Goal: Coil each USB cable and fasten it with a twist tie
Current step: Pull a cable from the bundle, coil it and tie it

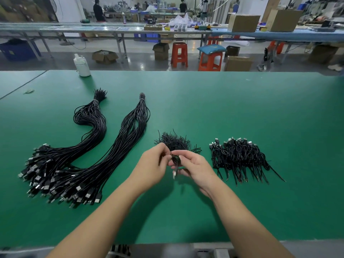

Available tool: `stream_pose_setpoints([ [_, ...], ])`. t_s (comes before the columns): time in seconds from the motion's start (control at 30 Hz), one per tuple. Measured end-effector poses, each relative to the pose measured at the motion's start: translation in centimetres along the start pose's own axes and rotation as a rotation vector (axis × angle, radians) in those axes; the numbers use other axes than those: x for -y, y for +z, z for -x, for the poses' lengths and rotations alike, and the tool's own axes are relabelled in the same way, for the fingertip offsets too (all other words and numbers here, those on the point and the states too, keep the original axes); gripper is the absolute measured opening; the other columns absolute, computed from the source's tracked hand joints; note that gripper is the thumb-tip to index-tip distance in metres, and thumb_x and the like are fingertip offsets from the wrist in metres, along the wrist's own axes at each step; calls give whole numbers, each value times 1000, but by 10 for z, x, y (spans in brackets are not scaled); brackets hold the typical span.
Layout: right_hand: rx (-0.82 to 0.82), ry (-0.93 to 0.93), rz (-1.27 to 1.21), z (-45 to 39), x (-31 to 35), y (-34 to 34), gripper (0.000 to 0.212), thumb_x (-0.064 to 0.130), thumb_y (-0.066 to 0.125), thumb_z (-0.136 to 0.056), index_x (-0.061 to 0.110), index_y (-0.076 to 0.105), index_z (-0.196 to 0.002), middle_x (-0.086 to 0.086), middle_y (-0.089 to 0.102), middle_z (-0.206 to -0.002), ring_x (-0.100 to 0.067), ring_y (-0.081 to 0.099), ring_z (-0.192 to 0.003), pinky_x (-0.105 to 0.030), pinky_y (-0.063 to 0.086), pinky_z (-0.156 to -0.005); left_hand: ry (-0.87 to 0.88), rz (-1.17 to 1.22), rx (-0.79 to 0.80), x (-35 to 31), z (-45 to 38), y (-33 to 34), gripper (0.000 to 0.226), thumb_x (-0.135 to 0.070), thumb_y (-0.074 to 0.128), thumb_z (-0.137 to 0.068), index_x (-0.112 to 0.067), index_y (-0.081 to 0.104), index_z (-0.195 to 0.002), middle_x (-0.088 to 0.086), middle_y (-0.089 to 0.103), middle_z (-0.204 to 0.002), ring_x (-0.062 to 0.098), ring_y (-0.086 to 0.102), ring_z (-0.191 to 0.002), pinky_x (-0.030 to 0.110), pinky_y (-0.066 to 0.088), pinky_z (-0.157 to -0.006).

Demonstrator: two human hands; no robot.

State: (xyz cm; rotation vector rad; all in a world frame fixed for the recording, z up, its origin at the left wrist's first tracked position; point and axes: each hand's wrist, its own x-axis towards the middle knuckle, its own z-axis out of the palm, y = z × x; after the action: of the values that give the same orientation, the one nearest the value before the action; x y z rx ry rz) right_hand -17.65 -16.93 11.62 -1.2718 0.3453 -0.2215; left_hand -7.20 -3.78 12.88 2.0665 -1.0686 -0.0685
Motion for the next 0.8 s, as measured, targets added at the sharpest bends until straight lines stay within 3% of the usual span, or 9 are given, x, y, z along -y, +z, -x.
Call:
stream_pose_setpoints([
  [0.07, 61, -10, 5, 1, -2, -3, 26, -3, 51, -99, 6, 62, -120, -6, 76, -93, -14, 70, -88, -26, 57, -74, -97, 71, 33, 2, -4, -2, 21, -14, 61, -92, -25, 52, -77, -18, 62, -67, 2, 49, -58, 15, 37, -58],
  [0.17, 11, -46, 150, 0, -5, -2, 27, -7, 59, -93, 5, 65, -116, -2, 73, -84, -9, 65, -77, -24, 53, -66, -128, 83, 82, 4, -4, -2, 21, -14, 63, -92, -24, 53, -76, -8, 58, -64, 4, 42, -55, 22, 37, -58],
  [0.27, -123, -85, 383, 0, -5, -3, 6, 13, 68, -92, 18, 71, -92, 6, 58, -68, -5, 51, -57, -20, 43, -56, -56, 58, 71, 1, 1, -1, 24, -13, 62, -92, -26, 49, -76, -9, 48, -59, 4, 42, -56, 15, 33, -54],
  [0.33, -146, -76, 425, 1, -6, -2, 13, 22, 63, -96, 22, 70, -85, 5, 54, -66, -11, 51, -52, -25, 41, -57, 16, 15, 43, -2, 2, 1, 24, -10, 60, -91, -25, 48, -78, -9, 48, -63, 6, 43, -60, 15, 34, -57],
  [0.43, -129, -5, 368, 1, -9, 4, 31, 20, 53, -102, 17, 65, -74, -1, 51, -62, -13, 54, -48, -27, 45, -56, 229, -331, 24, -5, 3, 3, 20, 0, 58, -85, -19, 51, -83, -3, 53, -77, 20, 46, -65, 30, 39, -63],
  [0.5, -121, 81, 232, 0, -10, 7, 31, 22, 49, -105, 7, 65, -83, -6, 51, -64, -12, 54, -49, -26, 51, -52, 431, -562, -19, -3, 5, 5, 21, 2, 50, -75, -17, 54, -82, 0, 52, -75, 23, 43, -61, 32, 36, -61],
  [0.6, -98, 138, 32, -1, -10, 6, 42, 36, 47, -104, -2, 66, -97, -5, 58, -67, -16, 56, -58, -35, 56, -59, 585, -619, -41, 0, 6, 5, 28, -6, 32, -70, -16, 55, -83, 1, 49, -73, 21, 42, -60, 32, 28, -61],
  [0.7, -41, 108, 39, 2, -13, 1, 42, 41, 56, -95, 1, 70, -93, -8, 59, -71, -17, 60, -64, -36, 58, -70, 609, -623, -53, 6, 4, 4, 28, -2, 37, -75, -14, 60, -85, 1, 53, -76, 23, 46, -62, 33, 30, -62],
  [0.8, -30, 50, -4, 1, -16, -2, 28, 23, 57, -98, -1, 72, -103, -5, 56, -69, -12, 56, -64, -31, 59, -69, 442, -398, -95, 7, 5, 6, 14, -2, 66, -86, -15, 63, -86, -3, 58, -82, 21, 50, -64, 31, 39, -65],
])
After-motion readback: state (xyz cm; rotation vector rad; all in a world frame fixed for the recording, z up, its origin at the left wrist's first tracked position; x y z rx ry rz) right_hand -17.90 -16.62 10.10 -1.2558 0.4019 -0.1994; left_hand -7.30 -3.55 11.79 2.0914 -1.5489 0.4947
